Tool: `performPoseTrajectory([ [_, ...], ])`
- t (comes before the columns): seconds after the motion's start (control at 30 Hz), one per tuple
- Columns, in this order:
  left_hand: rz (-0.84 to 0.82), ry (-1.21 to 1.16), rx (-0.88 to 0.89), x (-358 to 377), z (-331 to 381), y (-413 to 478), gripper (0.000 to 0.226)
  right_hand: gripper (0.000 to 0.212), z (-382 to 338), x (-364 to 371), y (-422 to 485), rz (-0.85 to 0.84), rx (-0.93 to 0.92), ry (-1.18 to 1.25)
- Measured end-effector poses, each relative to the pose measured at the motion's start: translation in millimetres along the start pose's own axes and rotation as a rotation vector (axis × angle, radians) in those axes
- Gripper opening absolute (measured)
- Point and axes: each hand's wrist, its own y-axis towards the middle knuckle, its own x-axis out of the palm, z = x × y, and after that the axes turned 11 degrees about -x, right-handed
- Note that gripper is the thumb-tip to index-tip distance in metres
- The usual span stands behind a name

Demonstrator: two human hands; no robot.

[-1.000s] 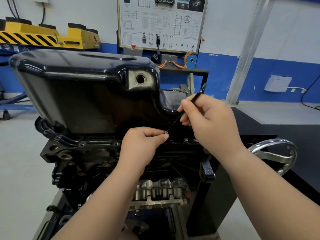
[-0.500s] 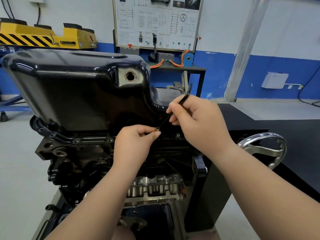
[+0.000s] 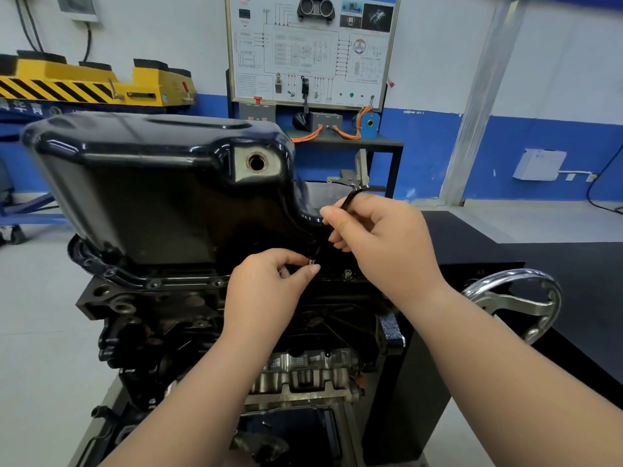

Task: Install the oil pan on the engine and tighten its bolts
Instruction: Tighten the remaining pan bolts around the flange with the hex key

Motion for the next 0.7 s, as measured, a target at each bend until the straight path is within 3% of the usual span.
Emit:
performPoseTrajectory([
  [0.23,0.063,-0.065,0.134,2.4,5.6,0.9,0.007,0.019,4.2,13.0,2.5,0.04,-0.058,0.051],
  [0.47,0.017,-0.098,0.132,0.6,4.8,8.0,0.013,0.022,8.5,6.7,13.6,-0.174,0.013,0.202],
  [0.7,0.004,-0.141,0.143,-2.1,5.2,7.0,0.012,0.008,7.9,13.3,13.0,-0.049,0.073,0.275],
])
